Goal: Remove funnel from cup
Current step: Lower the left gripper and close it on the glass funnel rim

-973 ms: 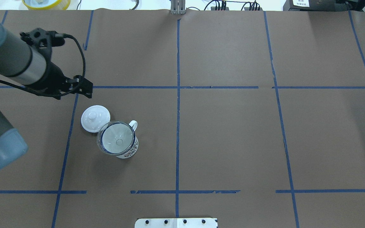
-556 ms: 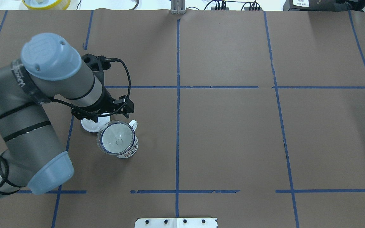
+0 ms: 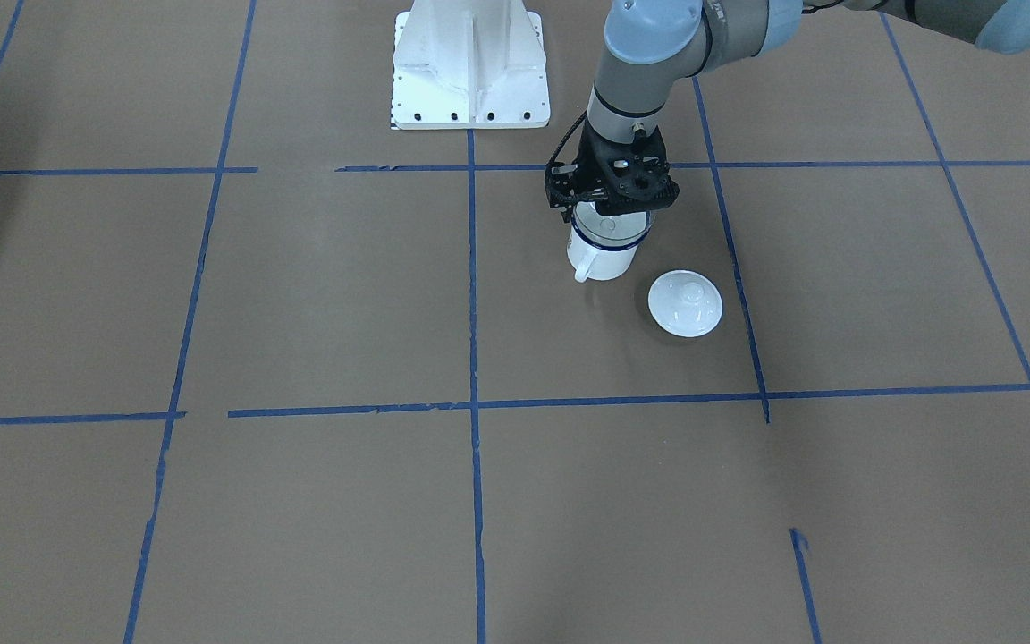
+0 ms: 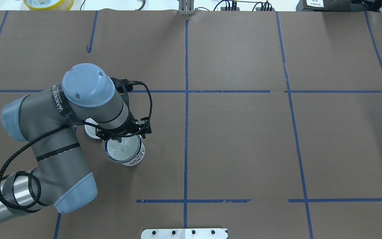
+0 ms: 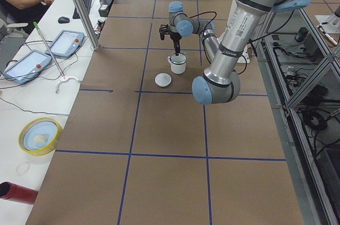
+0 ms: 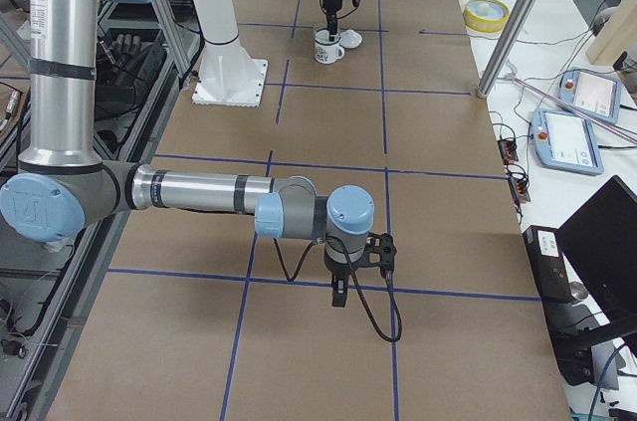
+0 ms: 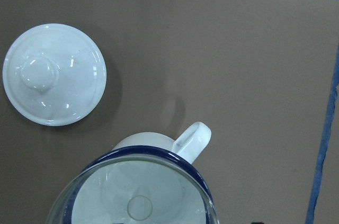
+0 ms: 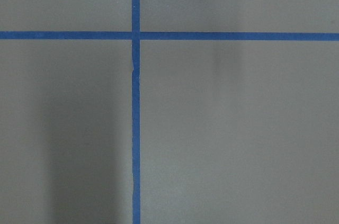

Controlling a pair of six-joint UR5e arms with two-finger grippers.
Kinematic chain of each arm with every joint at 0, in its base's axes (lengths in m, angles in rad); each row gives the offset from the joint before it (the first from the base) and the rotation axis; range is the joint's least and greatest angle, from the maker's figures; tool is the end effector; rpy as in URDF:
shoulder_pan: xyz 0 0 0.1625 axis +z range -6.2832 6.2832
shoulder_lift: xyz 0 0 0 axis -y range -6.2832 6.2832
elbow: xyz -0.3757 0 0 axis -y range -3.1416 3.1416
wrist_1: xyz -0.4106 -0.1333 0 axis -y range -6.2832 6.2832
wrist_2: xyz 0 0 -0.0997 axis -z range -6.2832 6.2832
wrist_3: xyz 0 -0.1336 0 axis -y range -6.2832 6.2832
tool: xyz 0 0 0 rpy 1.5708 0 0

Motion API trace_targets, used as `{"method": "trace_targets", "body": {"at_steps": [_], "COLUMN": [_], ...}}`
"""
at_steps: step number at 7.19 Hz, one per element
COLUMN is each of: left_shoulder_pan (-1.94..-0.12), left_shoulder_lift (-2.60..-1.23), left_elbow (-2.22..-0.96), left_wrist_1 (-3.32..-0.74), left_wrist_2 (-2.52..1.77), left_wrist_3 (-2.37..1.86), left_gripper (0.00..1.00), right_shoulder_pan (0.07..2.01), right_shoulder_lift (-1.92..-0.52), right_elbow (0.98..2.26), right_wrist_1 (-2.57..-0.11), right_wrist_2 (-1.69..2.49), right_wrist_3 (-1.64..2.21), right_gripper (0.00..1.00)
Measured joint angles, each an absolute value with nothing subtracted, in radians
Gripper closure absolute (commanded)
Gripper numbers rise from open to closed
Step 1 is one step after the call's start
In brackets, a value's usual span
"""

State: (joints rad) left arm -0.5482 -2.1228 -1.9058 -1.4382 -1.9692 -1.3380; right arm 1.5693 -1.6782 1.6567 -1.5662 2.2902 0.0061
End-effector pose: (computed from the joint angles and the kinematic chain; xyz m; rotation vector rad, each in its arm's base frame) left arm 0.4810 -0.3892 0.1856 -0.0674 0.8325 -0.1466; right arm 0.0446 -0.4683 0.6470 -0.0189 -0.7193 0.0105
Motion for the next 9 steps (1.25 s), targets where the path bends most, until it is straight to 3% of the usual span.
{"method": "trace_targets", "body": {"at_steps": [2,4,6,9], "left_shoulder_pan": [-0.545,-0.545,-0.545,-0.545], "left_shoulder_lift": [-2.127,-2.136,-2.139,-2.140], "left_elbow": [-1.889,-1.867,-1.864,-1.878], "left_wrist_1": [-1.455,-1.470,-1.484,-1.490], "left_wrist_2": [-1.968,-1.968,-1.971,-1.975], "left_wrist_3": [-1.341,-1.342,-1.355,-1.367], "left_gripper": [0.63,0.78,1.00,1.00], "right_shoulder_pan": [1.569,1.569,1.569,1.569], "right_shoulder_lift": [-1.678,-1.678,-1.678,-1.678], "right_elbow": [1.656,1.656,1.657,1.657], "right_wrist_1": [-1.566,-1.566,-1.566,-1.566], "right_wrist_2": [2.290,2.290,2.290,2.290], "right_wrist_3": [0.006,0.006,0.006,0.006], "right_gripper": [0.00,0.00,0.00,0.00]}}
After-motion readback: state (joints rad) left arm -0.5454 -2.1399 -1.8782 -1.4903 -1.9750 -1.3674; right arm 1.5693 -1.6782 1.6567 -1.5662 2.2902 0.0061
